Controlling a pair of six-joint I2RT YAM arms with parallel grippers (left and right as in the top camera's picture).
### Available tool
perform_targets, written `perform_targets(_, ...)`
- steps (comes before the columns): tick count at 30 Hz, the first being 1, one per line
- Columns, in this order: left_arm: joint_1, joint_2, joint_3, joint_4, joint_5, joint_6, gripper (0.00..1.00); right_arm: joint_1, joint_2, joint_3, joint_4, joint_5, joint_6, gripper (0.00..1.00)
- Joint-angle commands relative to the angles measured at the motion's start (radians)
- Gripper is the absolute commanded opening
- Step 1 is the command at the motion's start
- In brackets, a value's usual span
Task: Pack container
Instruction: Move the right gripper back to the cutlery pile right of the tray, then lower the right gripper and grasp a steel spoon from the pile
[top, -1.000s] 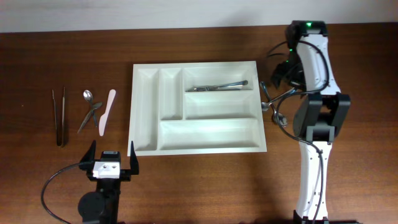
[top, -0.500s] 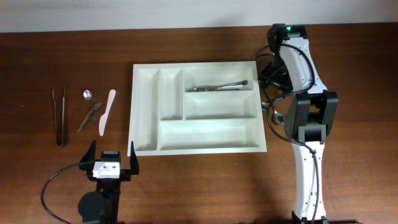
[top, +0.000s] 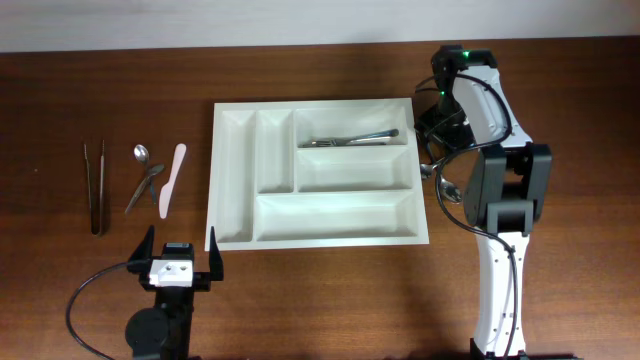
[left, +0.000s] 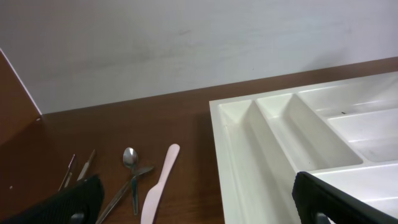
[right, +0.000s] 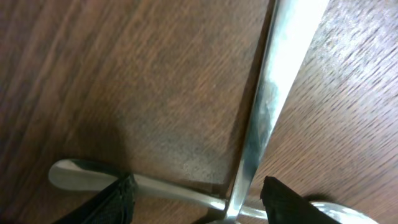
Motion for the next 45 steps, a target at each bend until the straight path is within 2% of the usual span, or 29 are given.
perform_targets(1,0.005,-0.008,-0.004,-0.003,0.014,0.010,0.99,0.002,0.053,-0.086,0.004,-0.030,0.035,0.66)
perform_targets(12,0.005,-0.008,-0.004,-0.003,0.014,0.010,0.99,-0.013,0.053,-0.105,0.005,0.016,0.034,0.66)
perform_targets(23,0.005,-0.008,-0.004,-0.003,0.014,0.009,0.99,-0.110,0.053,-0.105,0.011,0.041,0.026,0.66)
perform_targets(35,0.005,-0.008,-0.004,-0.003,0.014,0.010,0.99,-0.064,0.053,-0.105,0.011,0.040,-0.008,0.66)
perform_targets(40,0.005,-0.008,-0.004,-0.003,0.014,0.010,0.99,-0.035,0.053,-0.106,0.007,0.027,-0.008,0.65)
perform_targets(45,0.005,-0.008,-0.004,-0.003,0.014,0.010,0.99,-0.023,0.053,-0.106,0.006,0.000,-0.012,0.57)
